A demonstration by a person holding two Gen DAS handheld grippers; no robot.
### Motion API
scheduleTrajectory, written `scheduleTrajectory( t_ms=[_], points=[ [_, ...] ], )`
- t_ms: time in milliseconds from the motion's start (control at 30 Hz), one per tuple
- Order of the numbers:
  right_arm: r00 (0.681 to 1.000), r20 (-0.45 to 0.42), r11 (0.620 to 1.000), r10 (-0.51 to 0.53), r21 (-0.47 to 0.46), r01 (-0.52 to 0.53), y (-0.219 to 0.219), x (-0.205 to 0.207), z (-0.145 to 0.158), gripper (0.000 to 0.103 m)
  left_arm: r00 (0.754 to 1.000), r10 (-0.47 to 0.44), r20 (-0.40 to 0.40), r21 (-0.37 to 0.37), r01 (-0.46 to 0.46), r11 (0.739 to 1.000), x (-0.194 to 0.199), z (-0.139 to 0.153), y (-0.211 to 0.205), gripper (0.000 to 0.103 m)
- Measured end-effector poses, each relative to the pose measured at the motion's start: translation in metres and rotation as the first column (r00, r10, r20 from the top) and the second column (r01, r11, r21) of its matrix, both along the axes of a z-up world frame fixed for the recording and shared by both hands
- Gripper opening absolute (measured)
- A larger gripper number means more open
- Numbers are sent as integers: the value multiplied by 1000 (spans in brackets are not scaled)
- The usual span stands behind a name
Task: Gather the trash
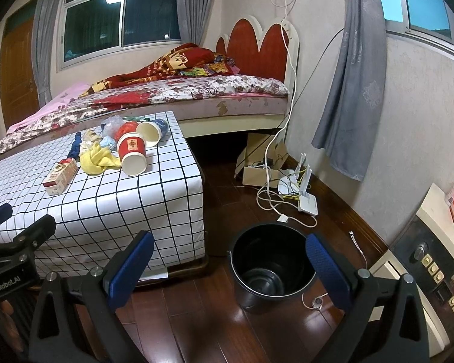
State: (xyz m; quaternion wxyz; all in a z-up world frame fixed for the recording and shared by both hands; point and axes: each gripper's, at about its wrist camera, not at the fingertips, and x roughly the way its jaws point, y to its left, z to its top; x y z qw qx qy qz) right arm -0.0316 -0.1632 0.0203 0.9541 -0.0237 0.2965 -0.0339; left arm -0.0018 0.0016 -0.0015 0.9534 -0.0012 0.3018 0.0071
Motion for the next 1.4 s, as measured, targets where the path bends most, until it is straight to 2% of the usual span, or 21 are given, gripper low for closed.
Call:
scheduleTrajectory(
  t_ms=[1400],
  points=[
    [1000, 1, 1000, 9, 11, -9, 2, -2, -1, 102, 1000, -2, -4, -1, 2, 1000, -2, -4, -2, 102]
  ],
)
